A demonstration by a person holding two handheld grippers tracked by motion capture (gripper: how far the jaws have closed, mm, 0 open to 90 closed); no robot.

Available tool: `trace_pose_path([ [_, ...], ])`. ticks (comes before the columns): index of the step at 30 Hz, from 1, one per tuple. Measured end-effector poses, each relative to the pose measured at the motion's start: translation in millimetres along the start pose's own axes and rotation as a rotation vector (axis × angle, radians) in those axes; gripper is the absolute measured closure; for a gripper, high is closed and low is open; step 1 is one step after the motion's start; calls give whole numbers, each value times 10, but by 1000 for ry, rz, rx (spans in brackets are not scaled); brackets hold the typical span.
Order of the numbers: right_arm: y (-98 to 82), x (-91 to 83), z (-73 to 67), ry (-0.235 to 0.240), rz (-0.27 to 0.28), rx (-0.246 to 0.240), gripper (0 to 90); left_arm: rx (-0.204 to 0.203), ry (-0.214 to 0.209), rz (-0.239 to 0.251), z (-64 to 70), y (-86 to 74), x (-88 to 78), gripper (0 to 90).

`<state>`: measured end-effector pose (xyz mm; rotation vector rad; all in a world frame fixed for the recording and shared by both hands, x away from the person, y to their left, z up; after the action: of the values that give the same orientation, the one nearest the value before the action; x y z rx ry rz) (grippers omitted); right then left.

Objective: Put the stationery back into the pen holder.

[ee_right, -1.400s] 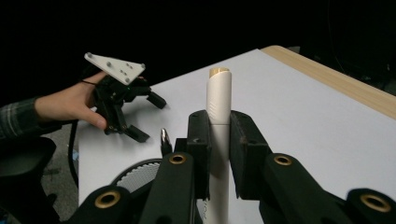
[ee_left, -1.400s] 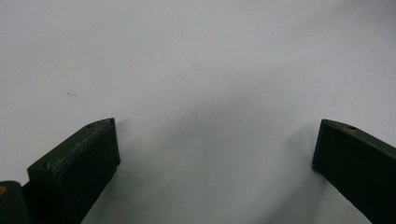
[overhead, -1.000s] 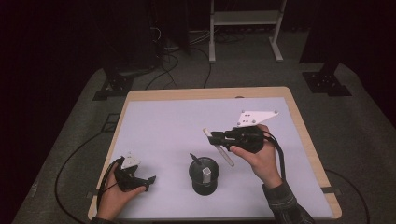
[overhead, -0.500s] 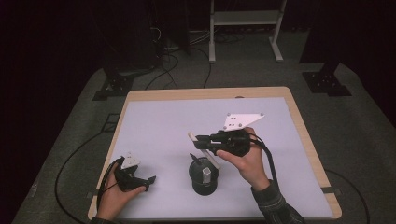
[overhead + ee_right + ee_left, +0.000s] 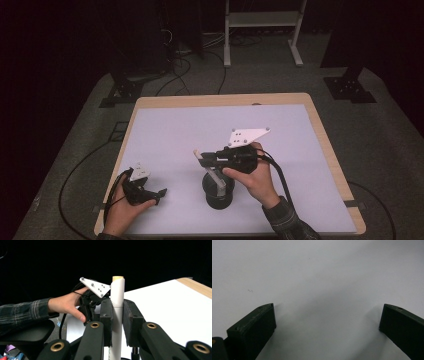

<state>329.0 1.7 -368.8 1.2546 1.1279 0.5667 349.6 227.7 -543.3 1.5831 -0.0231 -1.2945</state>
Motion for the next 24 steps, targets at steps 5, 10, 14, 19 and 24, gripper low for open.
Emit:
trace_pose_path([
  [5,-3,12,-13,4,5,-1,782,0,0,0,0,0,0,0],
  [10,-27,32,-23,14,0,2,781,0,0,0,0,0,0,0],
  [14,-37,46,-39,15,0,4,781,0,0,0,0,0,0,0],
  [19,-25,53,-68,26,2,3,781,0,0,0,0,0,0,0],
  [24,-55,88,-76,25,-7,5,781,0,0,0,0,0,0,0],
])
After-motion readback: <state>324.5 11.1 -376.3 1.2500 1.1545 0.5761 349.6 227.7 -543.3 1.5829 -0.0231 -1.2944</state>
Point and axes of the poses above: each handheld gripper's, and its own axes: x roughly forward along the jaws, y roughly out of its top, z roughly to its right, the point moved 9 cm from there along x, roughly forward along the jaws, and after that the axes turned 12 degrees about -y, right-handed, at the moved point
